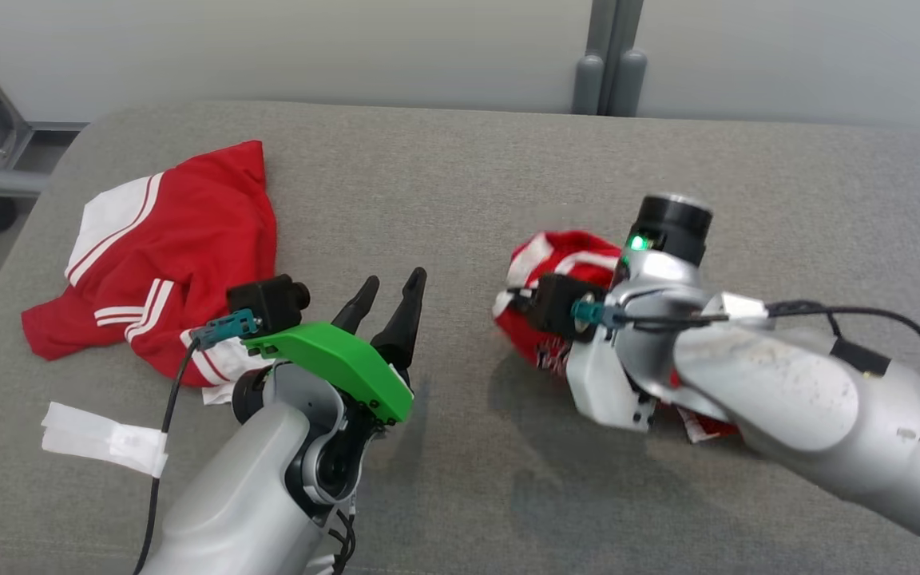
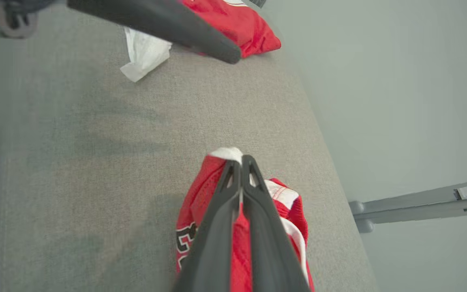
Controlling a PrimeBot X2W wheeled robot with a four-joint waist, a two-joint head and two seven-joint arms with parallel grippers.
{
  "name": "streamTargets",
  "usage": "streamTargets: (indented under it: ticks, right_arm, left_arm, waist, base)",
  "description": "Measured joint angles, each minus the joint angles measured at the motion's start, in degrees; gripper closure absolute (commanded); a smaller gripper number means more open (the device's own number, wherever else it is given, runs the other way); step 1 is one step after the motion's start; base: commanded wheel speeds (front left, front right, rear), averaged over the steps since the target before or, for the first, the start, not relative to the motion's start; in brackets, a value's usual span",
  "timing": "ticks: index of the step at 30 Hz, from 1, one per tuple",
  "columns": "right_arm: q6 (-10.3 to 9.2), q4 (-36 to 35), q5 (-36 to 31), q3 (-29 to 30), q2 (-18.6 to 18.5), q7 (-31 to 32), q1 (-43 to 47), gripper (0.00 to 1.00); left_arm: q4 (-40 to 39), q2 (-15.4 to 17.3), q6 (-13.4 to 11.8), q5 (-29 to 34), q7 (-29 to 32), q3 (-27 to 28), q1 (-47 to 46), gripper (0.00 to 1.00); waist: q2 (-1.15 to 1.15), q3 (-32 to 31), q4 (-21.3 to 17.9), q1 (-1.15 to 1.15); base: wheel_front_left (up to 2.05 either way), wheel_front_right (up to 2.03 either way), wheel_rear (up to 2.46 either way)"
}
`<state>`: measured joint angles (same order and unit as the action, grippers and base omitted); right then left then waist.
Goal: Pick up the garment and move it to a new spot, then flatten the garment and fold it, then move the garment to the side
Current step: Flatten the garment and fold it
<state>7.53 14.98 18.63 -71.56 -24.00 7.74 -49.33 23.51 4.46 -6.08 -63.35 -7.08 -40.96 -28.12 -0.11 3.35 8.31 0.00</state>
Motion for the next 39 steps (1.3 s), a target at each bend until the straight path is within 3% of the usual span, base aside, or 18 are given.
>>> streamTargets:
  ticks: [6,13,19,24,28,39]
  right_arm:
    - [0.01,-4.79,3.44,-8.62,-1.01,2.47,0.24,1.0]
    - [0.0,-9.71,9.76,-3.88,-5.26,5.64,1.03,1.0]
    - [0.0,-12.12,17.78,-2.72,-9.83,9.54,9.45,1.0]
    - [-0.13,-11.34,19.73,-2.63,-16.4,11.48,13.73,1.0]
    - [-2.38,-10.68,19.73,-0.42,-20.3,11.51,13.69,1.0]
    - [-6.26,-8.84,24.95,2.04,-23.52,9.57,20.23,1.0]
  left_arm:
    - [-0.68,2.32,-0.12,0.01,0.01,1.91,0.76,0.0]
    - [-2.04,5.03,-0.59,0.02,-0.08,3.82,1.37,0.0]
    - [-3.87,6.2,-0.75,0.16,0.57,3.85,2.26,0.0]
    - [-5.59,6.9,-0.76,0.77,1.59,3.43,2.29,0.0]
    - [-6.37,7.49,-0.8,1.25,2.71,3.14,2.3,0.0]
    - [-10.17,6.95,-1.05,5.23,6.81,-1.14,-0.09,0.0]
  waist:
    - [0.0,-0.21,2.09,0.0]
    - [0.0,-0.27,0.32,0.0]
    - [0.0,-0.25,-2.84,0.0]
    - [0.0,0.14,-6.16,0.0]
    - [0.0,0.71,-8.99,0.0]
    - [0.0,4.09,-15.17,0.0]
  base:
    - [0.0,0.0,0.0]
    - [0.0,0.0,0.0]
    - [0.0,0.0,0.0]
    - [0.0,0.0,0.0]
    - [0.0,0.0,0.0]
    - [0.0,0.0,0.0]
